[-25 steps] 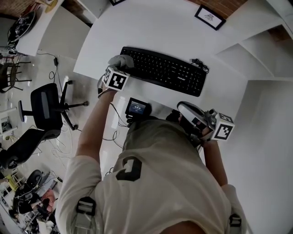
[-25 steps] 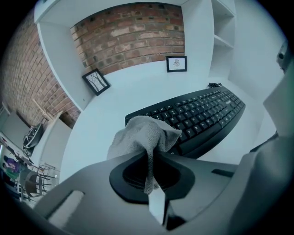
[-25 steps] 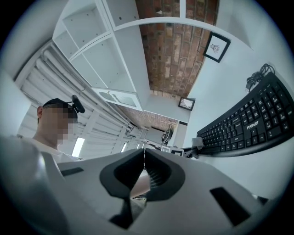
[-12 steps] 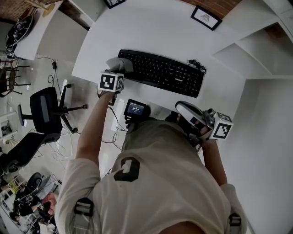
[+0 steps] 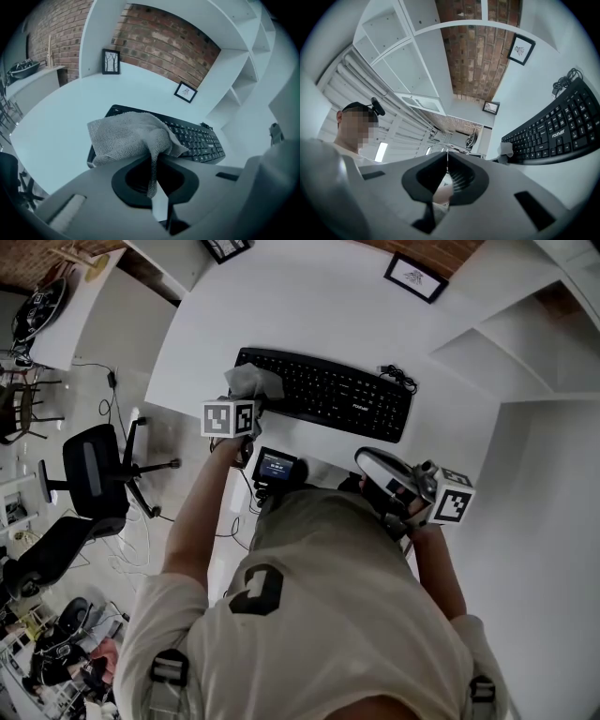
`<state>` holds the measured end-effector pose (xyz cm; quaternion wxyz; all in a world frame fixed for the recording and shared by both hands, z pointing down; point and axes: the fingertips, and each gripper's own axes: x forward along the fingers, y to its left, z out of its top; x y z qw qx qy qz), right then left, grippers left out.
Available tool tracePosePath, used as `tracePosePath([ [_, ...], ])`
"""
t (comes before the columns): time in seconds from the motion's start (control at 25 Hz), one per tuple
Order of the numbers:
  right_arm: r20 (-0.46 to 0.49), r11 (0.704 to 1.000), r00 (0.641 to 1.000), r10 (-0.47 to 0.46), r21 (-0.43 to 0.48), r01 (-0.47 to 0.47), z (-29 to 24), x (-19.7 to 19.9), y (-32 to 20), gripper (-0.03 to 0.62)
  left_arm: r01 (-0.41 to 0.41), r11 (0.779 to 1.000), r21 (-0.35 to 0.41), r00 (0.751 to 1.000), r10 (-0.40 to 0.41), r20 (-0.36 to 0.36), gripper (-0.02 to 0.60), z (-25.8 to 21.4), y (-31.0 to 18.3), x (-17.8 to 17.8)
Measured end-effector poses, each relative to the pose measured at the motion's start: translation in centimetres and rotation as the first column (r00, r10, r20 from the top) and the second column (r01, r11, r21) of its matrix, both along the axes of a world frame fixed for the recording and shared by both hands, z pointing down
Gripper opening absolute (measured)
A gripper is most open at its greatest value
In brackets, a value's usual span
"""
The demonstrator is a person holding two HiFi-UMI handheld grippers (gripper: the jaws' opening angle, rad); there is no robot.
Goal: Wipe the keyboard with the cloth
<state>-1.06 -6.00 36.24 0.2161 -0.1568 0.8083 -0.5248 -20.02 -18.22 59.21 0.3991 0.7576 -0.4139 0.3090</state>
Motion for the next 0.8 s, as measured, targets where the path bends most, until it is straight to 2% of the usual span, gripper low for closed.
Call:
tracePosePath([
  [0.32,0.011,1.000,1.000,0.024,-0.009,-0.024,0.5,1.7,-0.2,0.006,-0.037,0.999,0.007,0.997,0.037,-0.069,0.009,0.3,1.3,5.1],
  [0.56,0.014,0.999,0.999,0.035,-0.011,-0.035,0.8,2.3,-0.1,0.006,-0.022,1.000,-0.002,0.994,0.022,-0.111,0.009,0.5,1.5,6.0],
  [0.8,-0.016,1.000,0.999,0.027,-0.011,-0.027,0.5,1.0,0.3,0.006,-0.042,0.999,-0.027,0.981,0.036,-0.192,0.009,0.4,2.0,6.9],
])
